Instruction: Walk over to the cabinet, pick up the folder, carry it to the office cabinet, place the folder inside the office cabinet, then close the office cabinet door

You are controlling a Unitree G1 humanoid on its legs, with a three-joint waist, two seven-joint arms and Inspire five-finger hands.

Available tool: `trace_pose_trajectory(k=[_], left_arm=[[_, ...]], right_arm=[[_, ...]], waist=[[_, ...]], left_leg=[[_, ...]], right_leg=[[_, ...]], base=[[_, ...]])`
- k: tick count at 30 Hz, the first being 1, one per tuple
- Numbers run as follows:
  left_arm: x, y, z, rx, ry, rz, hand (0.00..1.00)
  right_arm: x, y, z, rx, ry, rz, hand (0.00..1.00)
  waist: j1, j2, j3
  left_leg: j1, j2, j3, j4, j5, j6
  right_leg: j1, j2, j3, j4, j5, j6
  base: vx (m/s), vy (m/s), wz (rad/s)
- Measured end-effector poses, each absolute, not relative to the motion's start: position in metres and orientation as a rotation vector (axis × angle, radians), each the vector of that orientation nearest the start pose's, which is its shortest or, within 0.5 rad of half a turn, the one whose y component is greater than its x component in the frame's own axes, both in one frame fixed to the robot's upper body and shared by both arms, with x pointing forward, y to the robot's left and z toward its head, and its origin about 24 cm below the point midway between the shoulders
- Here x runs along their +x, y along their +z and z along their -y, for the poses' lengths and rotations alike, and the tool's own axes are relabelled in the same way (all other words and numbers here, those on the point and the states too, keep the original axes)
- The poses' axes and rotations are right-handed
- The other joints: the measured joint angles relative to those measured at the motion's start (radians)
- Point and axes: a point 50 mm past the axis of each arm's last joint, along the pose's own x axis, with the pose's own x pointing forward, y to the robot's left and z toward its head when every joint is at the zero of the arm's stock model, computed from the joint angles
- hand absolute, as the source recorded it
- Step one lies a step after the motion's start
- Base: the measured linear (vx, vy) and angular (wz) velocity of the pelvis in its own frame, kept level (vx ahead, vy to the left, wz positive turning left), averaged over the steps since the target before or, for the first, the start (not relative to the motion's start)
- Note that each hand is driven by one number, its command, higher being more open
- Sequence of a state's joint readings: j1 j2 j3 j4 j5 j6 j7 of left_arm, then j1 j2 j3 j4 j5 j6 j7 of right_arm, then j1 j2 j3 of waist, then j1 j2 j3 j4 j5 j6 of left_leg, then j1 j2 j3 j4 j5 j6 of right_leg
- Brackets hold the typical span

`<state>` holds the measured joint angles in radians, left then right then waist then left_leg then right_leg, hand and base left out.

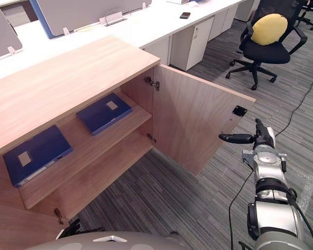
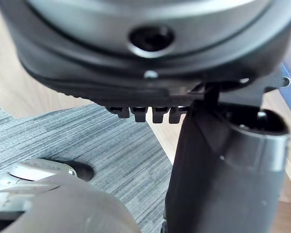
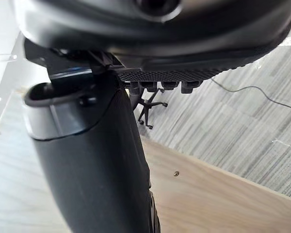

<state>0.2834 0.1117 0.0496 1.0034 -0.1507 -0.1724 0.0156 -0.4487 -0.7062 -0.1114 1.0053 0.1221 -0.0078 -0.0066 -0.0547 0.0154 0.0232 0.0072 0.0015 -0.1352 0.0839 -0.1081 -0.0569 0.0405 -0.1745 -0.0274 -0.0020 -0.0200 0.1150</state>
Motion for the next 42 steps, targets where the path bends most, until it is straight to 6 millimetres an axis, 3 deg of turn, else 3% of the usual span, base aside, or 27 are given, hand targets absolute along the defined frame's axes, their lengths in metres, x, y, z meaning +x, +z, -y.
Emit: trace_pose_trajectory(k=[15, 29, 36, 40, 42], left_arm=[[0.036, -0.161, -0.207, -0.049, 0.274, -1.086, 1.00], [0.038, -0.161, -0.208, -0.016, 0.219, -1.087, 1.00], [0.038, -0.161, -0.209, 0.023, 0.154, -1.095, 1.00], [0.040, -0.161, -0.212, 0.052, 0.127, -1.096, 1.00], [0.044, -0.161, -0.211, 0.054, 0.118, -1.087, 1.00]], right_arm=[[0.287, 0.044, 0.364, -0.478, -0.339, -0.424, 1.00], [0.269, 0.038, 0.349, -0.506, -0.186, -0.402, 1.00], [0.244, 0.031, 0.321, -0.500, 0.048, -0.411, 1.00], [0.229, 0.027, 0.295, -0.518, 0.285, -0.461, 1.00], [0.221, 0.030, 0.273, -0.517, 0.457, -0.466, 1.00]], waist=[[-0.002, 0.002, 0.013], [-0.020, -0.003, 0.017], [-0.045, -0.007, 0.016], [-0.051, -0.006, 0.013], [-0.052, -0.005, 0.007]], left_leg=[[-0.005, 0.001, -0.008, 0.000, 0.000, 0.000], [-0.016, 0.007, -0.009, -0.001, 0.005, -0.003], [-0.016, 0.026, -0.006, -0.009, 0.015, -0.015], [-0.015, 0.045, -0.006, -0.031, 0.035, -0.027], [-0.020, 0.063, -0.006, -0.036, 0.042, -0.035]], right_leg=[[0.003, 0.002, -0.008, -0.001, -0.001, -0.002], [-0.008, 0.008, -0.007, -0.001, 0.004, 0.007], [-0.018, 0.025, 0.000, 0.000, 0.009, 0.011], [-0.024, 0.043, 0.000, -0.002, 0.017, 0.007], [-0.021, 0.059, 0.000, -0.021, 0.032, -0.001]], base=[[0.01, 0.000, 0.01], [0.00, 0.000, 0.00], [-0.03, -0.035, -0.06], [-0.07, -0.069, -0.03], [-0.09, -0.101, -0.04]])
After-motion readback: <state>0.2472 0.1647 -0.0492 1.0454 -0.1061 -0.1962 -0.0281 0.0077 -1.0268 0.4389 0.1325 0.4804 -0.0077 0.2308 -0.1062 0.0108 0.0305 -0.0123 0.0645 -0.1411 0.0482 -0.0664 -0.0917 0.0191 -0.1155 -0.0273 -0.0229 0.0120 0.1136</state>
